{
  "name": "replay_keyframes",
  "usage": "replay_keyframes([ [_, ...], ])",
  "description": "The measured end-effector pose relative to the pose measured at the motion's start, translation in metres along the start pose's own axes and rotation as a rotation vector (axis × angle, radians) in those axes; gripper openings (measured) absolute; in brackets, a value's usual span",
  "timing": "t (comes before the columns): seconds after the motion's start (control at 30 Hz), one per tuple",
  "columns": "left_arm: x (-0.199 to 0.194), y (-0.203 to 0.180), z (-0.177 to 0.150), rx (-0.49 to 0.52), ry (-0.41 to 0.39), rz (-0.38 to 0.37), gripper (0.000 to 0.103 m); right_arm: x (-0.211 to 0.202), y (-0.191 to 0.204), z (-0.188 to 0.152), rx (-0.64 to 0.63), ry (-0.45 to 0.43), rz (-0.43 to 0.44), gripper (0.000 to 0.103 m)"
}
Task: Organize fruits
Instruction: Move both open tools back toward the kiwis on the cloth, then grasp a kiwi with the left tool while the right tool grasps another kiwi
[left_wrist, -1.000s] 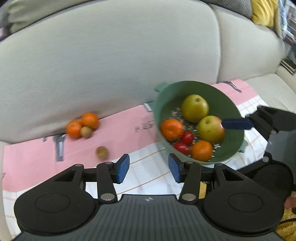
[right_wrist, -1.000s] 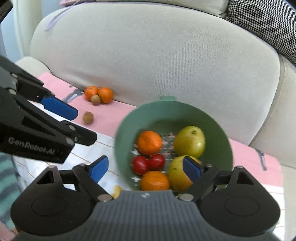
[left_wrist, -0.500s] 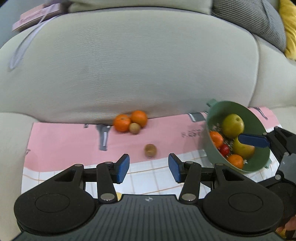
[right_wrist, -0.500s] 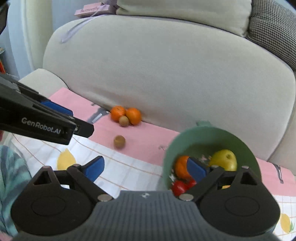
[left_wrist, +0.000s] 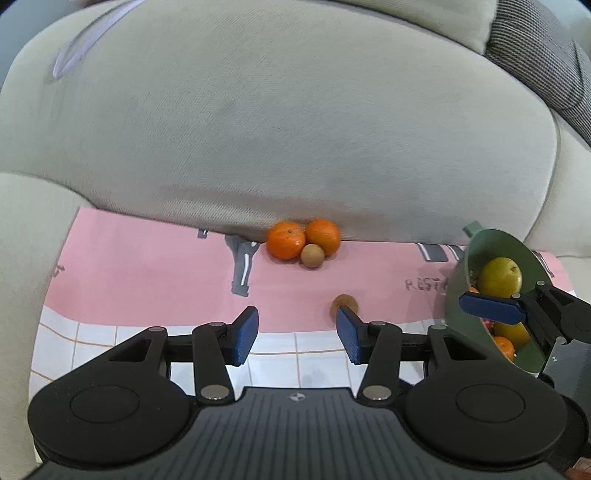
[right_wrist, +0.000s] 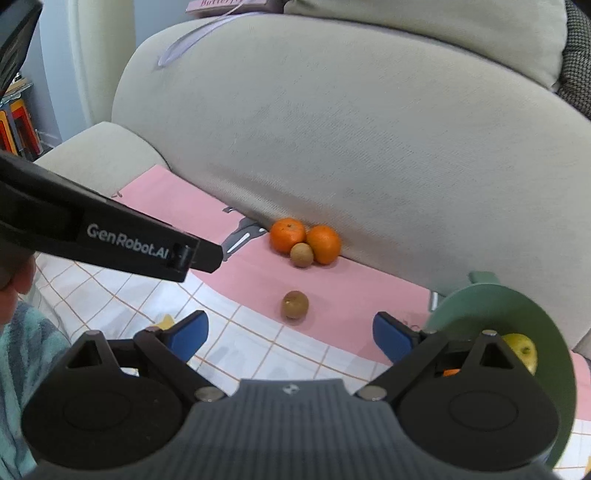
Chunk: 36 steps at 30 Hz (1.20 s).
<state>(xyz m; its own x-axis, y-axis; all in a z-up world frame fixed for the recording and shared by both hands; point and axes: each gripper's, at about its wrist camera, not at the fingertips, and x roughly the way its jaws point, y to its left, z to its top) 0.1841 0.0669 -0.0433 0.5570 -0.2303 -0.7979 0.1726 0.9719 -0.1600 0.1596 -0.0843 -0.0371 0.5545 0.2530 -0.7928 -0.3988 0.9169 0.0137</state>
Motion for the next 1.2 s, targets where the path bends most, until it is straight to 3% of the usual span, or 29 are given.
replay_keyframes([
  [0.37, 0.034, 0.031, 0.002, -0.095, 0.032, -0.019, 0.057, 0.041, -0.004, 0.006, 0.035, 0.015, 0.009, 0.075],
  [0.53, 0.049, 0.030, -0.002, -0.084, 0.045, -0.042, 0.057, 0.058, -0.001, 0.003, 0.010, 0.030, 0.013, 0.053],
  [0.7, 0.061, 0.029, -0.004, -0.084, 0.039, -0.059, 0.056, 0.076, -0.006, 0.002, 0.012, 0.043, 0.013, 0.039],
  [0.9, 0.071, 0.029, -0.001, -0.095, 0.017, -0.081, 0.054, 0.094, -0.011, 0.003, 0.015, 0.057, 0.021, 0.034],
  [1.0, 0.076, 0.024, 0.001, -0.085, 0.005, -0.096, 0.050, 0.101, -0.011, 0.002, 0.009, 0.066, 0.030, 0.023],
  [1.2, 0.086, 0.014, 0.003, -0.083, -0.013, -0.120, 0.045, 0.099, -0.013, 0.006, -0.020, 0.033, -0.014, 0.022],
])
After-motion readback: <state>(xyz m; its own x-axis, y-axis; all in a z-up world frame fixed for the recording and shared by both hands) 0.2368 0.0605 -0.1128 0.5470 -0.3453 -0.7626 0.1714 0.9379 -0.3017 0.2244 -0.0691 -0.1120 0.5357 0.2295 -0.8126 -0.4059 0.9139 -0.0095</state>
